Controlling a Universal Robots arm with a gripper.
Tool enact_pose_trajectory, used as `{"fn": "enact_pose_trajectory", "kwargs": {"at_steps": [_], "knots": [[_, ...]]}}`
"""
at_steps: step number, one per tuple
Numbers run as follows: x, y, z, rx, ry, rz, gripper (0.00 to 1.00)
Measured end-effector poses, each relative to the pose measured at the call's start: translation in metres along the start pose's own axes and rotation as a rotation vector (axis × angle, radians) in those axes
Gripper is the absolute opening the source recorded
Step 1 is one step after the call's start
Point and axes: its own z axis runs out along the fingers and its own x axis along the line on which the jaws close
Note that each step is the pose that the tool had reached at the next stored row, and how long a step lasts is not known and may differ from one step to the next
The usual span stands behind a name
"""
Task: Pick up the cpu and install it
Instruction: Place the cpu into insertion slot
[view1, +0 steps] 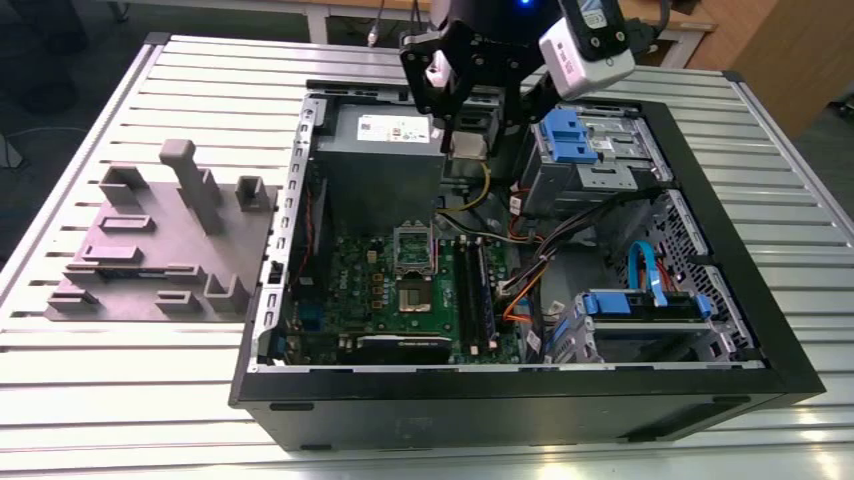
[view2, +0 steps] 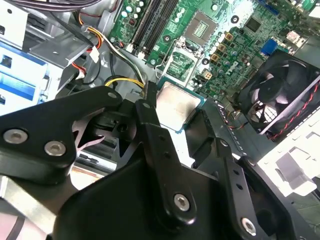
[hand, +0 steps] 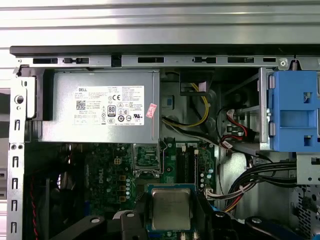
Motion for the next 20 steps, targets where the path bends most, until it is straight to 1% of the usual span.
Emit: {"fn": "enact_pose_trajectory", "kwargs": {"at_steps": [1,4,7,8,13,17,18,19,20], "knots": [[0.0,-0.0005,0.0004,0.0,0.0,0.0,0.47],[0.0015,-0.0105,0.0036,0.0,-0.0002,0.0,0.47],[0.0035,-0.0173,0.0086,-0.0001,0.0004,0.0,0.47],[0.0047,-0.0182,0.0104,0.0,0.0005,-0.001,0.47],[0.0119,-0.0188,0.0197,0.0002,0.0007,-0.002,0.47],[0.0126,-0.0202,0.0266,0.0005,0.0006,-0.003,0.47],[0.0126,-0.0208,0.0271,0.0045,0.0001,-0.002,0.47],[0.0127,-0.021,0.0275,0.0097,-0.0019,-0.002,0.47],[0.0127,-0.0216,0.028,0.012,-0.0043,-0.002,0.47]]}}
